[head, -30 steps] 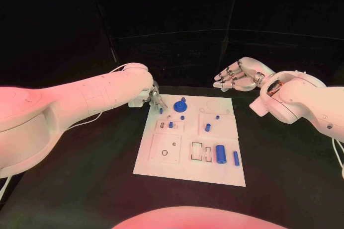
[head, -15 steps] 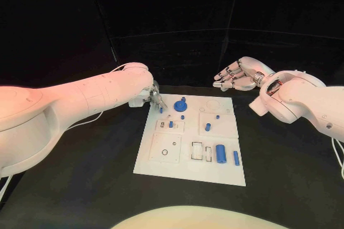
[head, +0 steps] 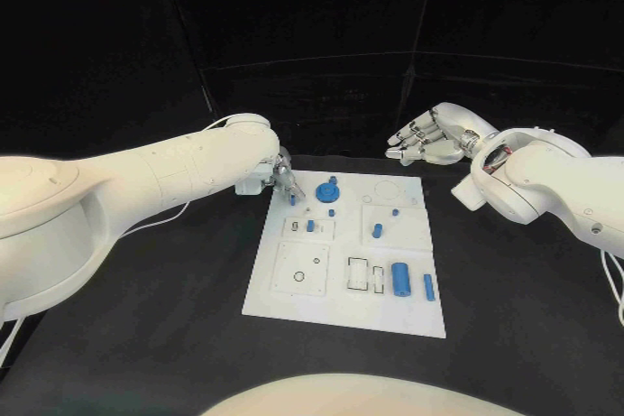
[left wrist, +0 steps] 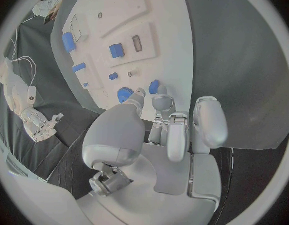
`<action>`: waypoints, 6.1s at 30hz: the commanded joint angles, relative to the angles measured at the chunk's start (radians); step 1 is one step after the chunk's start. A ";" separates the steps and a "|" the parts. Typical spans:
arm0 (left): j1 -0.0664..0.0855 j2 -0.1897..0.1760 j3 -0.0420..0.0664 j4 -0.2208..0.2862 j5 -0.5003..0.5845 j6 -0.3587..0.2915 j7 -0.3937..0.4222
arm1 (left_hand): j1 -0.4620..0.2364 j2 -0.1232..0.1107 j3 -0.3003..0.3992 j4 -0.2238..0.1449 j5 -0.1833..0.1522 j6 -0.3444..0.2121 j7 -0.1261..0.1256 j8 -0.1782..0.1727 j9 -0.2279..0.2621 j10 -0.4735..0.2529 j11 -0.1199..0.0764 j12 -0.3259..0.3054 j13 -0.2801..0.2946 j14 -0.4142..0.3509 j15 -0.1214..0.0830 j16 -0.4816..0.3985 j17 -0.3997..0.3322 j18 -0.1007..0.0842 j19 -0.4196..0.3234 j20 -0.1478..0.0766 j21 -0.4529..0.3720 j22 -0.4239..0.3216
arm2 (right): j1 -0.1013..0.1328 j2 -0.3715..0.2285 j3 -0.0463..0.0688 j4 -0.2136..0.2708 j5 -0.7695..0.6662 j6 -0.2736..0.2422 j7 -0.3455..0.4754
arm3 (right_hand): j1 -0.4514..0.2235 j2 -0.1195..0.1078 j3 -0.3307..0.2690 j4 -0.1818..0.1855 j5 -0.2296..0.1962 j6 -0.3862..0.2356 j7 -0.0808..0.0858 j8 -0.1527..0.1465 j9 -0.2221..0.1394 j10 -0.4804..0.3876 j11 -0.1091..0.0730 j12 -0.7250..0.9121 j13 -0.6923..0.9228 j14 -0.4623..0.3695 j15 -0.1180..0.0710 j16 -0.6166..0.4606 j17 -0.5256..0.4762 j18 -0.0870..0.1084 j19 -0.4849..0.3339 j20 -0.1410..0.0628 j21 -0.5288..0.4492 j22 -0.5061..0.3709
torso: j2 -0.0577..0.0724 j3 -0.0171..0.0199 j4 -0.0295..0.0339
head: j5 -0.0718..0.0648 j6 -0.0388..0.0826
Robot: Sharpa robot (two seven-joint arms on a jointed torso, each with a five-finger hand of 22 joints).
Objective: Assemble the parts on the task board
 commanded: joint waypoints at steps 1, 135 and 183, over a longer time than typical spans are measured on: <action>0.001 0.001 0.000 0.001 0.011 0.021 0.007 | 0.009 0.001 -0.003 -0.002 -0.002 0.007 -0.001 -0.005 -0.001 -0.008 0.000 0.000 -0.001 0.102 0.008 0.003 0.263 -0.003 -0.001 0.009 -0.004 0.000 | 0.002 0.002 0.001 -0.001 -0.002 0.006 0.012 | 0.013 0.000 0.002 -0.006 0.005 -0.006 0.003 0.006 0.001 -0.008 0.001 0.006 0.000 -0.007 -0.001 0.006 -0.001 0.004 0.005 0.001 -0.004 -0.001 | 0.000 -0.0001 0.0004 | -0.001 0.000; -0.080 -0.276 -0.013 0.501 -0.012 -0.239 0.000 | 0.043 -0.001 0.585 -0.250 -0.006 -0.012 -0.009 0.080 0.016 -0.002 -0.010 -0.050 -0.087 0.102 0.002 0.003 0.263 0.000 -0.002 0.004 -0.020 0.005 | -0.003 0.005 -0.019 -0.027 -0.002 0.008 0.016 | 0.016 0.008 -0.003 -0.002 0.037 -0.007 0.004 0.007 0.001 -0.012 0.002 0.010 -0.002 -0.011 -0.001 0.012 -0.005 0.003 0.010 0.001 -0.012 -0.005 | -0.007 0.0038 0.0165 | -0.003 -0.029; -0.078 -0.226 -0.021 0.447 -0.052 -0.138 -0.010 | -0.048 -0.015 0.537 -0.186 -0.014 0.005 -0.027 0.130 0.033 0.003 -0.023 -0.060 -0.111 0.102 -0.009 0.003 0.263 -0.002 0.002 -0.006 -0.020 0.012 | -0.003 0.002 -0.019 -0.019 -0.002 0.012 0.013 | 0.019 0.008 -0.003 -0.003 0.038 -0.007 0.003 0.007 0.001 -0.013 0.001 0.011 -0.002 -0.012 -0.001 0.013 -0.005 0.003 0.010 0.000 -0.013 -0.005 | -0.006 0.0036 0.0165 | -0.010 -0.037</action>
